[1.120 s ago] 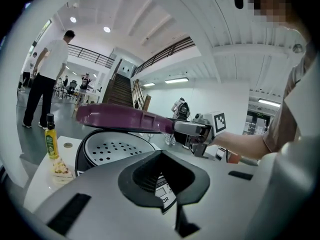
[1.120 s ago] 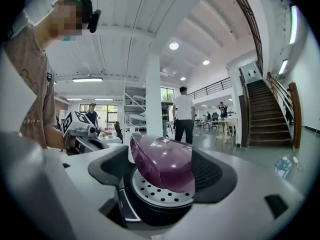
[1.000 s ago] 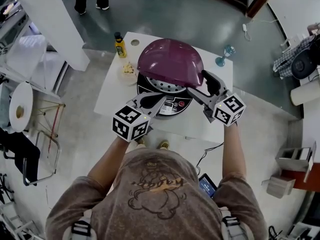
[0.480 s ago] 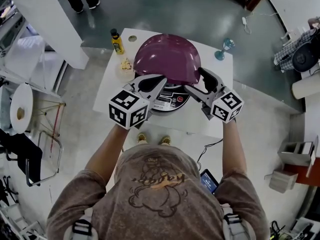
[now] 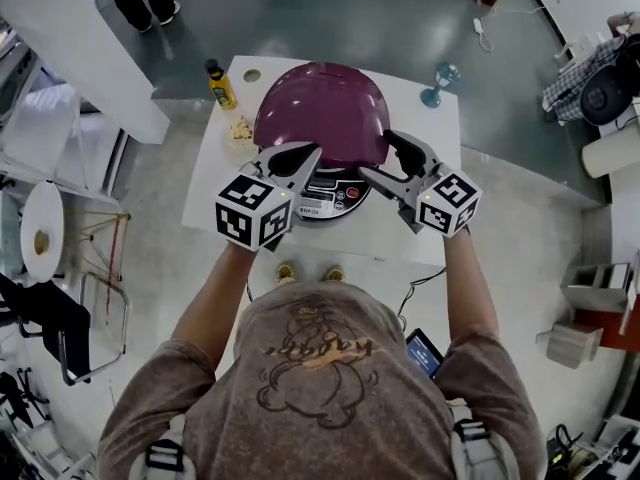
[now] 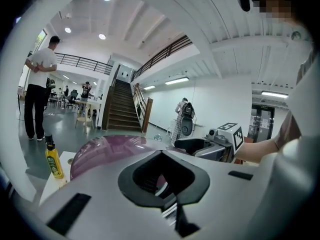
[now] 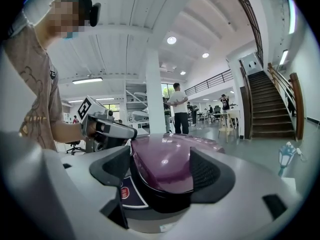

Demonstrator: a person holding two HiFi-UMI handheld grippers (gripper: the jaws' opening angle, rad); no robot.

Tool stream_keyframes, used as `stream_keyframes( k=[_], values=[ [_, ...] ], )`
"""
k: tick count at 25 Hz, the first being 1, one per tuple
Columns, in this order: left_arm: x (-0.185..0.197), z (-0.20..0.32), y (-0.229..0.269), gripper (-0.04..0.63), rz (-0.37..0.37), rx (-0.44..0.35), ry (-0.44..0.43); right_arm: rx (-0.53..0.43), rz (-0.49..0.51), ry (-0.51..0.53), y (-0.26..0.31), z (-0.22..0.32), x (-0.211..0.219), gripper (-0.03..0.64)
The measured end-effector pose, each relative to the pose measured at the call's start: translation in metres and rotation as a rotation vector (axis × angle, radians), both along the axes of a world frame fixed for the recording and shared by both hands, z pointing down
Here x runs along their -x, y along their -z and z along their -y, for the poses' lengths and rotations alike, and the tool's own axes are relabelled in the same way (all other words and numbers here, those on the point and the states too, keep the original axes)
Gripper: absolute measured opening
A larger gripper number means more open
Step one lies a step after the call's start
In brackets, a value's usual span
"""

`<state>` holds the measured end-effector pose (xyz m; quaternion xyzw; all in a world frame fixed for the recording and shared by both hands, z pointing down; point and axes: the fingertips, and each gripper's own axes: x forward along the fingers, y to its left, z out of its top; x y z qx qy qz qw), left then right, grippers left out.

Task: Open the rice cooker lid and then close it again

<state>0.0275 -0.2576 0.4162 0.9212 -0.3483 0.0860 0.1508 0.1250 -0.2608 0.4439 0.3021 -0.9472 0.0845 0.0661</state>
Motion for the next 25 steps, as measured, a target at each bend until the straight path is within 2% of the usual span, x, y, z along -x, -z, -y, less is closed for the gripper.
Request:
stream_keyframes(
  k=[12, 18, 22, 25],
  values=[
    [0.0, -0.003, -0.021, 0.019, 0.09, 0.036, -0.03, 0.076, 0.043, 0.001, -0.01, -0.003, 0.0, 0.371],
    [-0.002, -0.007, -0.034, 0.018, 0.153, 0.065, -0.06, 0.101, 0.023, -0.022, -0.02, -0.002, -0.001, 0.333],
    [-0.003, -0.008, -0.037, 0.018, 0.174, 0.072, -0.069, 0.102, 0.023, -0.037, -0.022, -0.003, -0.001, 0.288],
    [-0.004, -0.007, -0.043, 0.018, 0.189, 0.09, -0.075, 0.108, 0.02, -0.037, -0.025, -0.003, -0.001, 0.279]
  ],
)
